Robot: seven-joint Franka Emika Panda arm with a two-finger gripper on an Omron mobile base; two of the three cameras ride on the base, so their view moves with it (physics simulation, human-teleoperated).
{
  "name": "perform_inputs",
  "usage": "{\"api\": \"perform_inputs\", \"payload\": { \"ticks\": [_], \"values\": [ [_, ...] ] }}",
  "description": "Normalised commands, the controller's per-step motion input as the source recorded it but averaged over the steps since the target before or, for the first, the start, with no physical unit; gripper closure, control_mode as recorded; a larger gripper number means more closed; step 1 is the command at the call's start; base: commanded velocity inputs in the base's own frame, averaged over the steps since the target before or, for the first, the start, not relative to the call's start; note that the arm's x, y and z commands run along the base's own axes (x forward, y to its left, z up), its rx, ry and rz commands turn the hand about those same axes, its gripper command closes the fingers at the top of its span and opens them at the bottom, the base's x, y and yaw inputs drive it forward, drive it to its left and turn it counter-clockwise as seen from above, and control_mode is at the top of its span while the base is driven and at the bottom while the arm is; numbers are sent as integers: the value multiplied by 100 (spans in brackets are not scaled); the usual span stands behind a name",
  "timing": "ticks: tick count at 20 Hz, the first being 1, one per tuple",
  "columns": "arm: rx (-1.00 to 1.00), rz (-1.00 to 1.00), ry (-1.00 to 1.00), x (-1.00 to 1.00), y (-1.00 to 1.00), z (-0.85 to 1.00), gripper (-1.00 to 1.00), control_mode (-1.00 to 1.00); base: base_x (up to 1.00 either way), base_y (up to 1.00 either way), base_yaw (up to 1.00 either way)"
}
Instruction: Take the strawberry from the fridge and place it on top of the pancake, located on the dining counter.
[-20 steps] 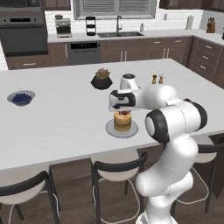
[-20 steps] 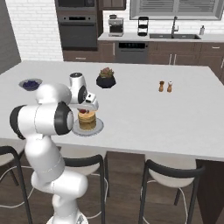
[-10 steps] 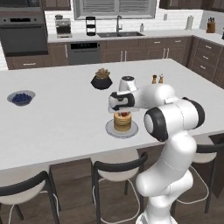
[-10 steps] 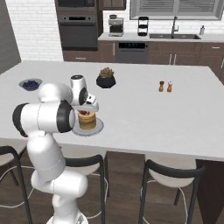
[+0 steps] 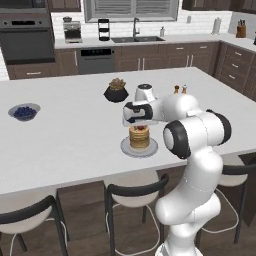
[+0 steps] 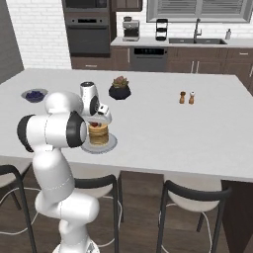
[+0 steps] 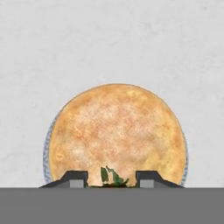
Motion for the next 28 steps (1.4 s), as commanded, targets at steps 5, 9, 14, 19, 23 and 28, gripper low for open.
{"api": "perform_inputs", "payload": {
  "ticks": [5,9,14,19,23,28],
  "values": [
    [0,0,0,-8,-4,-10,-100,-100,0,0,0],
    [1,0,0,0,-13,0,-100,-100,0,0,0],
    [1,0,0,0,-4,0,-100,-100,0,0,0],
    [0,0,0,-8,0,37,-100,-100,0,0,0],
    [0,0,0,-64,0,67,-100,-100,0,0,0],
    [1,0,0,-100,0,17,-100,-100,0,0,0]
  ]
}}
